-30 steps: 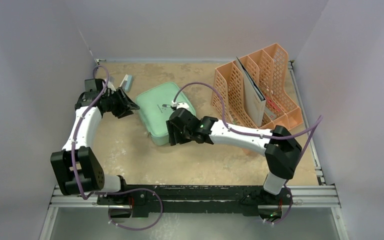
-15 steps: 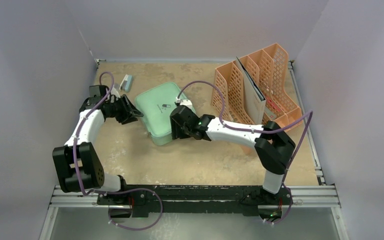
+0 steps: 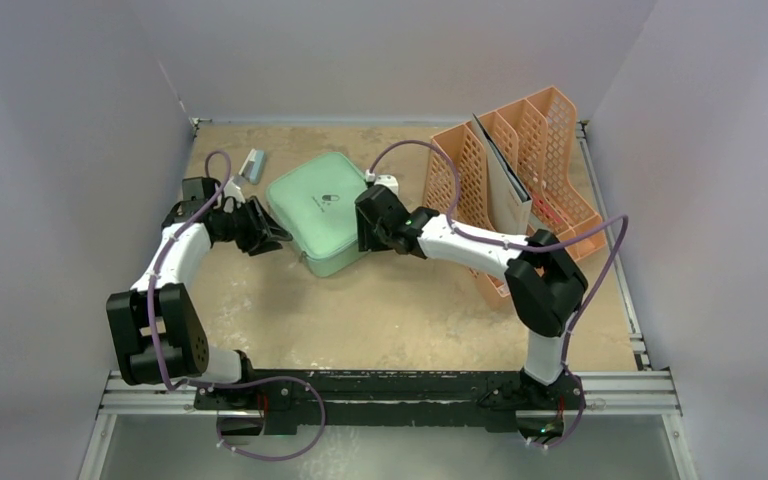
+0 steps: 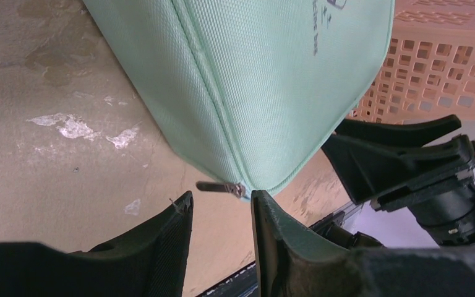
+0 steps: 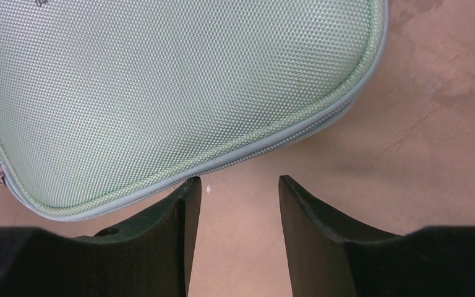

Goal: Organize the medicine kit
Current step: Zip the medicine box at the center of the board.

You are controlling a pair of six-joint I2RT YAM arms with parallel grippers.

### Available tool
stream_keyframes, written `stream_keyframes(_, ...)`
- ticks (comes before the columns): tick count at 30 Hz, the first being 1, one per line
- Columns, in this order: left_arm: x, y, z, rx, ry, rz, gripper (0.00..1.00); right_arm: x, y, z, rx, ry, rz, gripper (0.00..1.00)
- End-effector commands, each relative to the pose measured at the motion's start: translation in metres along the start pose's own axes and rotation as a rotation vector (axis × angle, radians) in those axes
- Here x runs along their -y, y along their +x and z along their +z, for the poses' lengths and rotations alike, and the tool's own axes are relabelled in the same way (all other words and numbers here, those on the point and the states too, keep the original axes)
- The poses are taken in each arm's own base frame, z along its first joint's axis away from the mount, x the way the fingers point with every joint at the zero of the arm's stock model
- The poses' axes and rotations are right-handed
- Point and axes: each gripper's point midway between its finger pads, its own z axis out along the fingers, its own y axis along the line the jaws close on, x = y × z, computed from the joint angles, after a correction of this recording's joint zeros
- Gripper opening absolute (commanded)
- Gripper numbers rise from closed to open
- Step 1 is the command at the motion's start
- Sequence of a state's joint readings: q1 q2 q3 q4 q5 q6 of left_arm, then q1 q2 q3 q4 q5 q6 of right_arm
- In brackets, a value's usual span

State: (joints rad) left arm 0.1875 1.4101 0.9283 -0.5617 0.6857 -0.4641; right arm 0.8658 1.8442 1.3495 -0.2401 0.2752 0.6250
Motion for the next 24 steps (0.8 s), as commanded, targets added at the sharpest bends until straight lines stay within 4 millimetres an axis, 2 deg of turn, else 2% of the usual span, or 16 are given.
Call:
stream_keyframes(1, 0.017, -0.009, -0.002, 0.028, 0.056, 0.034, 0.37, 0.002, -0.059, 0.004, 0.149, 0.018, 0.008, 0.52)
stream_keyframes(5, 0.016, -0.009, 0.0, 0.02, 0.054, 0.028, 0.37, 0.004, -0.082, 0.006, 0.188, 0.026, -0.011, 0.52)
stream_keyframes(9, 0.021, -0.024, -0.005, 0.07, 0.033, 0.044, 0.37, 0.006, -0.098, -0.001, 0.204, 0.037, -0.028, 0.53)
stream_keyframes(12, 0.025, -0.054, -0.012, 0.161, -0.028, 0.077, 0.4, 0.002, -0.101, -0.016, 0.213, -0.001, -0.022, 0.56)
stream_keyframes(16, 0.022, -0.107, -0.02, 0.288, -0.132, 0.085, 0.45, -0.006, -0.1, -0.036, 0.227, -0.077, -0.044, 0.6)
stream_keyframes(20, 0.031, -0.147, -0.017, 0.311, -0.126, 0.107, 0.46, -0.012, -0.092, -0.057, 0.198, -0.141, -0.035, 0.65)
stream_keyframes(24, 0.027, -0.174, -0.008, 0.33, -0.151, 0.157, 0.48, -0.02, -0.082, -0.076, 0.2, -0.209, -0.038, 0.66)
